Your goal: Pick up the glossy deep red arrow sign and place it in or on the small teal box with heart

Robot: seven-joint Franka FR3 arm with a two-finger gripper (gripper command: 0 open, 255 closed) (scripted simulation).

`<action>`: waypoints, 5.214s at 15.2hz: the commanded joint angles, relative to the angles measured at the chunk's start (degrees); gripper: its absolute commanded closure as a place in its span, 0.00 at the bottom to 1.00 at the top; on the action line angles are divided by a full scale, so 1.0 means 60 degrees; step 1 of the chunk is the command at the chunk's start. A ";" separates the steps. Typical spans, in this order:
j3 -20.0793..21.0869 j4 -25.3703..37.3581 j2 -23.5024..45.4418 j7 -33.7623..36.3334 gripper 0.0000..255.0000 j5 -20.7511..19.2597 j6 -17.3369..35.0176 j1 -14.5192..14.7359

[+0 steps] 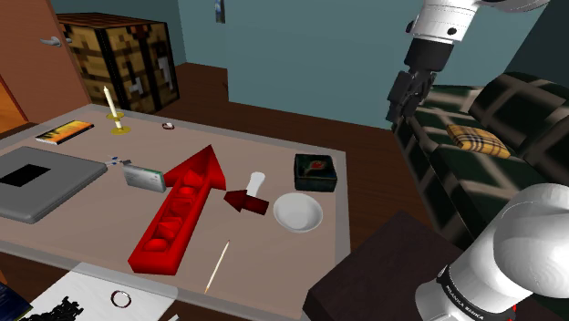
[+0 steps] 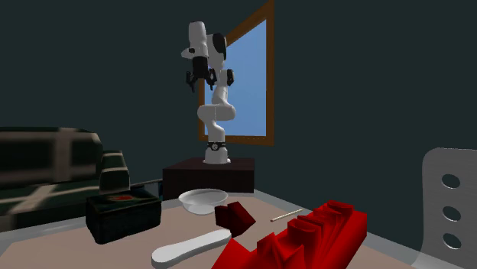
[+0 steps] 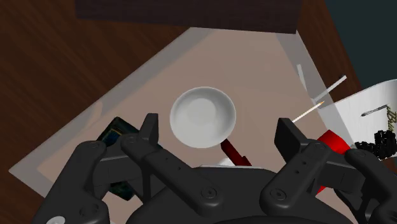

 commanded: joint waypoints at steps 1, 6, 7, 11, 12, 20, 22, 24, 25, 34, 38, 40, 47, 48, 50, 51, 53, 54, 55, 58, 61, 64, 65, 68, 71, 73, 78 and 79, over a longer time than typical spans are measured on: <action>0.0000 0.0000 0.0000 0.0000 0.00 0.0000 0.0000 0.0000; 0.0116 -0.0599 0.1041 -0.0270 0.00 0.0109 0.1786 0.0274; 0.0138 -0.0678 0.1289 -0.0325 0.00 0.0132 0.2142 0.0333; 0.0231 -0.0854 0.2401 -0.0551 0.00 0.0236 0.3547 0.0565; 0.0254 -0.0862 0.2706 -0.0609 0.00 0.0263 0.3889 0.0624; 0.0467 -0.0425 0.5414 -0.1085 0.00 0.0496 0.6392 0.1054; 0.0528 -0.0180 0.6136 -0.1201 0.00 0.0547 0.6929 0.1148; 0.0594 0.0115 0.6866 -0.1311 0.00 0.0589 0.7423 0.1234; 0.0630 0.0281 0.7233 -0.1364 0.00 0.0605 0.7653 0.1273; 0.0937 0.2298 1.0517 -0.1682 0.00 0.0519 0.9191 0.1587; 0.1016 0.3489 1.1959 -0.1748 0.00 0.0362 0.9563 0.1758; 0.1041 0.4155 1.2680 -0.1773 0.00 0.0271 0.9676 0.1855; 0.1072 0.6326 1.4806 -0.1846 0.00 0.0018 0.9790 0.2158; 0.1070 0.6392 1.4927 -0.1844 0.00 0.0017 0.9845 0.2164; 0.1067 0.6531 1.5172 -0.1842 0.00 0.0013 0.9951 0.2175; 0.1065 0.6604 1.5295 -0.1841 0.00 0.0012 1.0002 0.2180; 0.1062 0.6757 1.5545 -0.1838 0.00 0.0008 1.0098 0.2192; 0.1061 0.6800 1.5616 -0.1838 0.00 0.0007 1.0127 0.2195; 0.1061 0.6802 1.5617 -0.1838 0.00 0.0007 1.0126 0.2195; 0.1061 0.6803 1.5618 -0.1838 0.00 0.0007 1.0125 0.2195; 0.1061 0.6802 1.5616 -0.1838 0.00 0.0007 1.0125 0.2195; 0.1061 0.6802 1.5616 -0.1838 1.00 0.0007 1.0125 0.2195; 0.1061 0.6803 1.5617 -0.1837 1.00 0.0007 1.0123 0.2196; 0.1061 0.6803 1.5616 -0.1837 1.00 0.0007 1.0123 0.2196; 0.1061 0.6803 1.5618 -0.1838 1.00 0.0007 1.0125 0.2195; 0.1063 0.6698 1.5391 -0.1831 1.00 0.0009 1.0004 0.2193; 0.1066 0.6479 1.4843 -0.1814 1.00 0.0012 0.9676 0.2187; 0.1067 0.6446 1.4739 -0.1811 1.00 0.0012 0.9604 0.2185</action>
